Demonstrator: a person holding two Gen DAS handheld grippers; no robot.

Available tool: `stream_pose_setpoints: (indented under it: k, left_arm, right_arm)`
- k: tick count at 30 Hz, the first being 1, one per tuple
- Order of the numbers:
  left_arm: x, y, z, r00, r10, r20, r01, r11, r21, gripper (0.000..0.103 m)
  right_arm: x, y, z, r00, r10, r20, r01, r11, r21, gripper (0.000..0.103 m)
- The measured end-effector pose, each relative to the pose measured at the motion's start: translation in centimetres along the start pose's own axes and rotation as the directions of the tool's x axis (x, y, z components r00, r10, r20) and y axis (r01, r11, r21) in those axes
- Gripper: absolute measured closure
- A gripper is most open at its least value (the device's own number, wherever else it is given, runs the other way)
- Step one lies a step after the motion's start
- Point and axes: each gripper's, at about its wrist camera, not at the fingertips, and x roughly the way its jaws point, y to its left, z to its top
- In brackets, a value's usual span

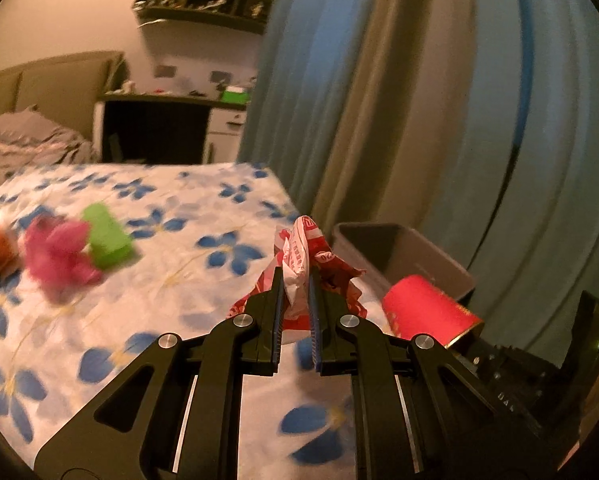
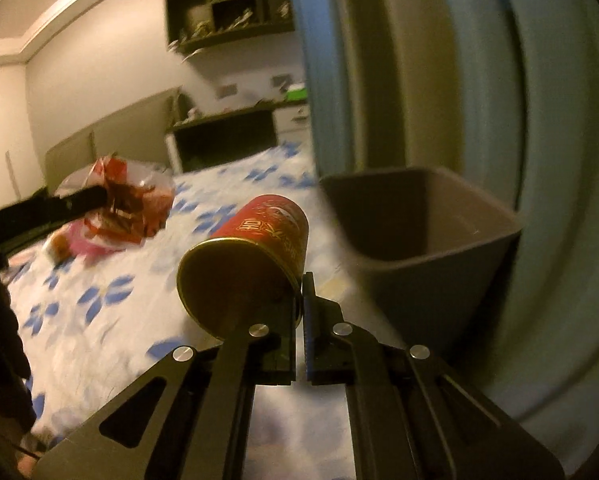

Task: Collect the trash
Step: 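Carry the wrapper and red cup over the grey bin and release both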

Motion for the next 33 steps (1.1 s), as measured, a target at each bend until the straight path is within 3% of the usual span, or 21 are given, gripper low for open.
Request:
stream_pose_setpoints:
  k: [9, 17, 29, 33]
  left_arm:
    - [7.8, -8.2, 2.8, 0.991, -0.132, -0.001, 0.131, 0.987, 0.097, 0.092]
    - [14.4, -12.9, 1.7, 0.981, -0.177, -0.084, 0.187, 0.972, 0.139, 0.092]
    - [18.0, -13.9, -0.5, 0.958, -0.222, -0.184, 0.25, 0.958, 0.144, 0.091]
    - [18.6, -13.6, -0.8, 0.95, -0.235, -0.208, 0.264, 0.956, 0.128, 0.084]
  right_arm:
    - [0.0, -6.6, 4.0, 0.98, -0.154, 0.125, 0.137, 0.982, 0.132, 0.099]
    - [1.9, -10.0, 5.0, 0.966, -0.224, 0.127, 0.197, 0.96, 0.199, 0.099]
    - [4.4, -11.8, 5.2, 0.961, -0.258, 0.098, 0.228, 0.942, 0.246, 0.099]
    - [4.8, -11.9, 5.1, 0.962, -0.259, 0.087, 0.229, 0.939, 0.258, 0.099]
